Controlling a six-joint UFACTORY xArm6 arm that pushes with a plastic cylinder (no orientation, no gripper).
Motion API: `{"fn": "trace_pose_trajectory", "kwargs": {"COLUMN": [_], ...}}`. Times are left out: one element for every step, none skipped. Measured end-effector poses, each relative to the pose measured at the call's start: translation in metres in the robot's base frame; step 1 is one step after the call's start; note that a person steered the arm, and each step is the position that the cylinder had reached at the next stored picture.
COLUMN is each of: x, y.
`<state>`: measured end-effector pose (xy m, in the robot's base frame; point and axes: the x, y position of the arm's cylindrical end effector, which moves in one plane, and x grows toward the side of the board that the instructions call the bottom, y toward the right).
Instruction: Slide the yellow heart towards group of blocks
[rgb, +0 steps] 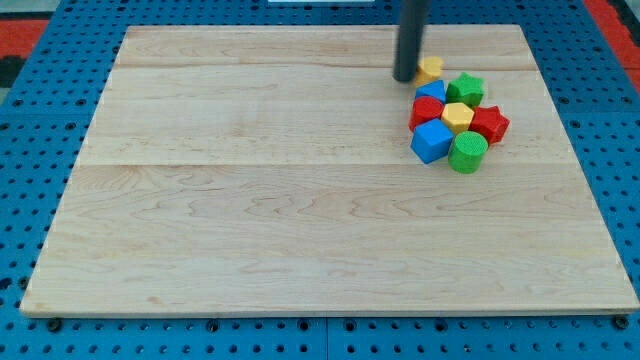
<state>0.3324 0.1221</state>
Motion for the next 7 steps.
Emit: {"fn": "trace_pose_trajectory", "kwargs": {"x": [0.009,-0.039,-0.045,-0.022,-0.060,-0.050,-0.025], "y": [-0.040,-0.048,0.026,0.029,0.035,0.106,0.061]}}
